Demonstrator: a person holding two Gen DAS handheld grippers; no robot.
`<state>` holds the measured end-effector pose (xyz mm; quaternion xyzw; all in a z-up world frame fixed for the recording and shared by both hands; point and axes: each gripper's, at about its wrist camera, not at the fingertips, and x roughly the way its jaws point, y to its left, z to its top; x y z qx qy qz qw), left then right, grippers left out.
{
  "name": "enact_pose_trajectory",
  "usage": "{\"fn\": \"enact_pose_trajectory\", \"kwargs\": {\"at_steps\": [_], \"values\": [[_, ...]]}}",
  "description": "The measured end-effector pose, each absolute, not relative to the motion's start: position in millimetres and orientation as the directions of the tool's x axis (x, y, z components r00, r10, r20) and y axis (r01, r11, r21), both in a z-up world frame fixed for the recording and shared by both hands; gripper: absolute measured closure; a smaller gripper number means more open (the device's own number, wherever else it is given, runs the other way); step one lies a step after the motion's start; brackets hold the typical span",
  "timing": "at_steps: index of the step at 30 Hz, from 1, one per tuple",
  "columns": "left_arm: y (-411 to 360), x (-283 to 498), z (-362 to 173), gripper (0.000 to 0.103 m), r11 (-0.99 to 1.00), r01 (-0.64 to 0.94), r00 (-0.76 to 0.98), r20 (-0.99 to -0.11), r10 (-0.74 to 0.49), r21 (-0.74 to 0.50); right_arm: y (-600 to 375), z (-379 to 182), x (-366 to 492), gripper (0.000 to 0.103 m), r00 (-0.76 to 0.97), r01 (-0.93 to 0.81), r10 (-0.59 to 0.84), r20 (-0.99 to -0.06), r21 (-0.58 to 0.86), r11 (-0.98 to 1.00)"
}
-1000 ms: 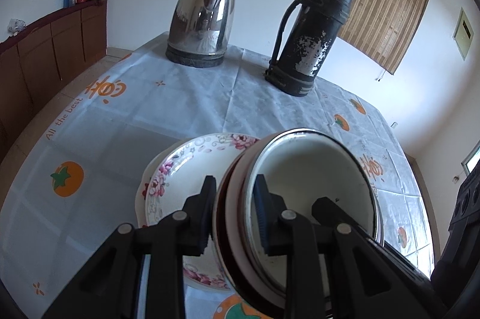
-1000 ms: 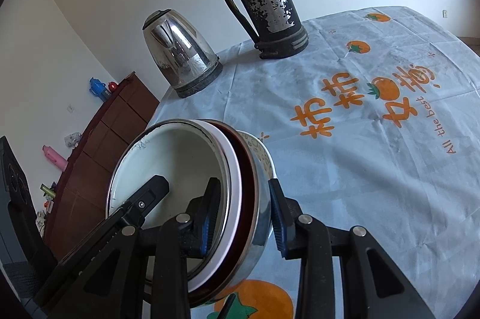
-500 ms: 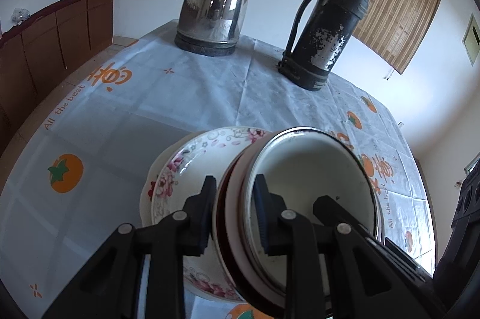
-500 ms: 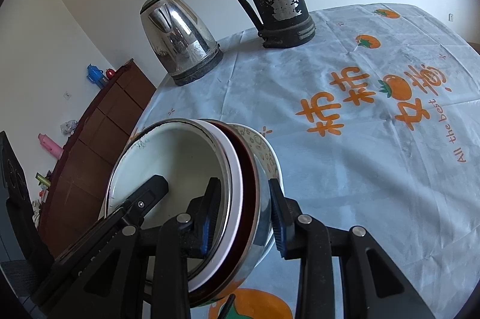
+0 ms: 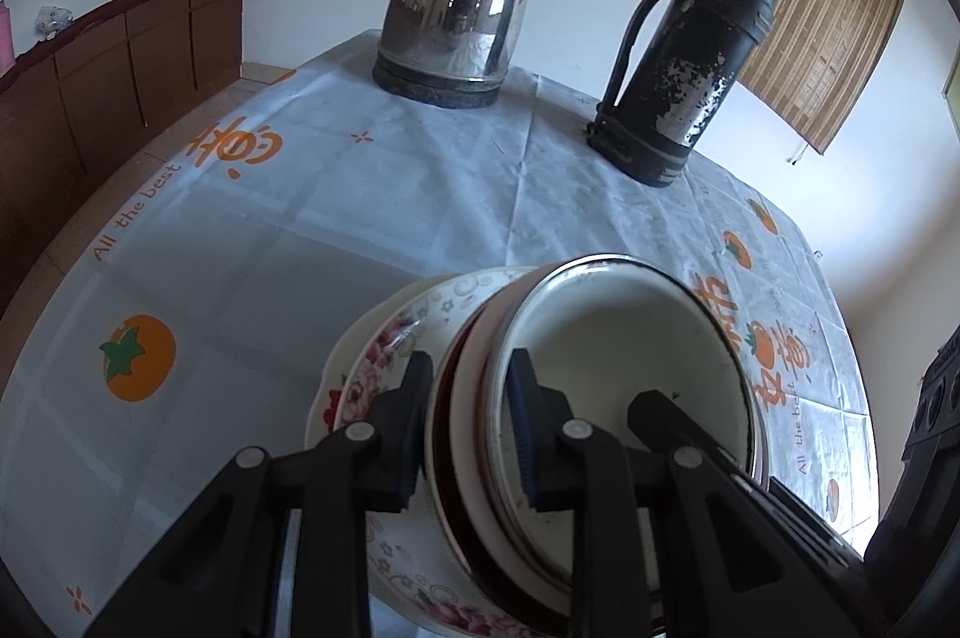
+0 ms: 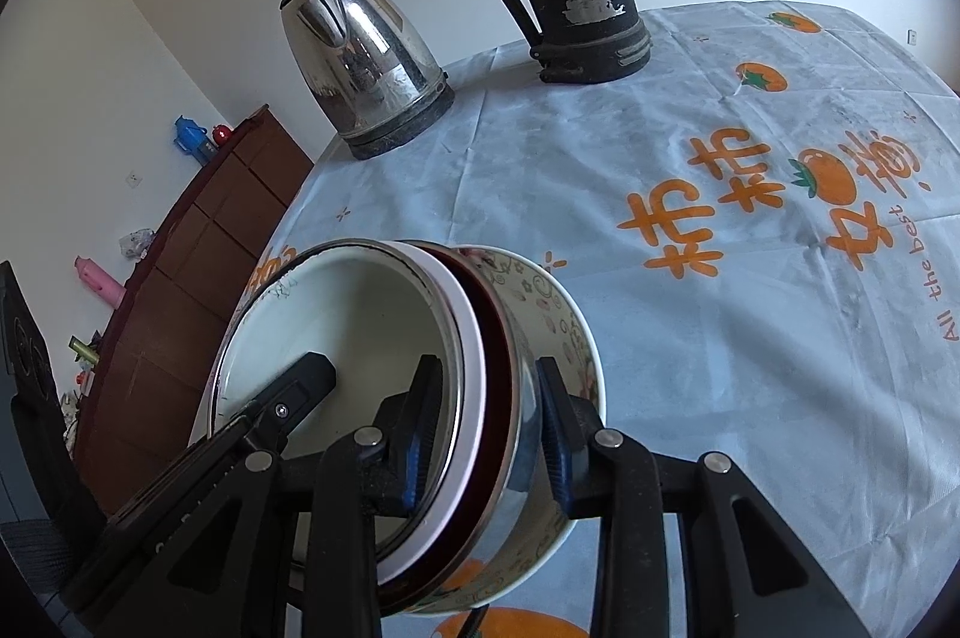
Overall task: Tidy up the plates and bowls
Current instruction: 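Lower the nested bowls onto the floral plate stack with both grippers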
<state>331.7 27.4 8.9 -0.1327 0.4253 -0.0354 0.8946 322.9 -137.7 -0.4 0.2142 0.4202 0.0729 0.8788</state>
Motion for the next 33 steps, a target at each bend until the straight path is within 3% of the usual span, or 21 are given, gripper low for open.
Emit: {"fn": "enact_pose_trajectory", "kwargs": {"at_steps": [33], "values": [[38,330,1,0.081,0.965,-0.072,0.635,-0.758,-0.152,-0.253,-118,-5,328,0.07,0.639,-0.012,0.288,-0.713,0.366,0.931]]}}
